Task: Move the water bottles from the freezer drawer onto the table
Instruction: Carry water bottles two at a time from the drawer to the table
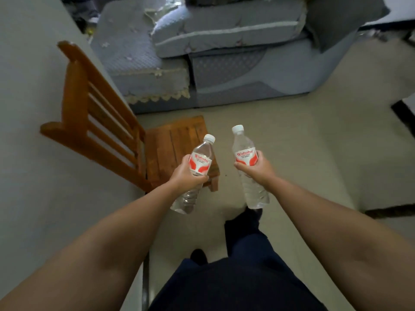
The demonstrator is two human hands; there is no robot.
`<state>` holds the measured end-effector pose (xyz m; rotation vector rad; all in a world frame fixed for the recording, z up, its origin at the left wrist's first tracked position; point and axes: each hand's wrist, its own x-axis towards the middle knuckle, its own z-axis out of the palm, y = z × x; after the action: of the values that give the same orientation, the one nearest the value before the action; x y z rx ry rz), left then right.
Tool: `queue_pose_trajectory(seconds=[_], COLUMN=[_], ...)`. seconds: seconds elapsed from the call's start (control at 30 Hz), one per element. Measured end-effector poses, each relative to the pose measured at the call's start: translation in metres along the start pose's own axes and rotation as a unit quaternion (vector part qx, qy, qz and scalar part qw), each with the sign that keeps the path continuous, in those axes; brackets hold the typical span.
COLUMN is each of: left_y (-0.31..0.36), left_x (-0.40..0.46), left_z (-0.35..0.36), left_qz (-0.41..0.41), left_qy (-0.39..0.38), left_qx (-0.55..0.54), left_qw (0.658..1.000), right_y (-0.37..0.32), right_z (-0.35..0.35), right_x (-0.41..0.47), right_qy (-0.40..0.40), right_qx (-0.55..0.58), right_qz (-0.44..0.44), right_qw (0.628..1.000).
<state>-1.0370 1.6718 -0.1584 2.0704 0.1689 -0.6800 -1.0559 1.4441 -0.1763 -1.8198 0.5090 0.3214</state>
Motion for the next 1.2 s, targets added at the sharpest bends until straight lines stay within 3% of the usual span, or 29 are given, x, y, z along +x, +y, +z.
queue_pose_trajectory(seconds=[0.37,0.6,0.97,1.2], left_y=[0.182,0.293,0.400,0.517], left_x=[0.150,0.210,0.309,0.398], left_z=[0.121,0.218,0.346,0.415], left_qz=[0.044,0.089,0.141,0.199], left_qy=[-0.045,-0.116,-0.248,-0.314], left_qx=[0.041,0.087,0.190,0.234], left_qw=[0.997,0.985,0.940,0.898], right_y=[0.013,0.047,0.092,0.077], right_z=[-0.210,-0.327,-0.444,-0.542], right_x=[0.112,0.141,0.186,0.255], right_qy=[0.138,0.224,0.344,0.426], right_qx=[0.007,0.078,0.131,0.156], right_qz=[0.022,0.058,0.135,0.169], right_qw=[0.990,0.970,0.920,0.875])
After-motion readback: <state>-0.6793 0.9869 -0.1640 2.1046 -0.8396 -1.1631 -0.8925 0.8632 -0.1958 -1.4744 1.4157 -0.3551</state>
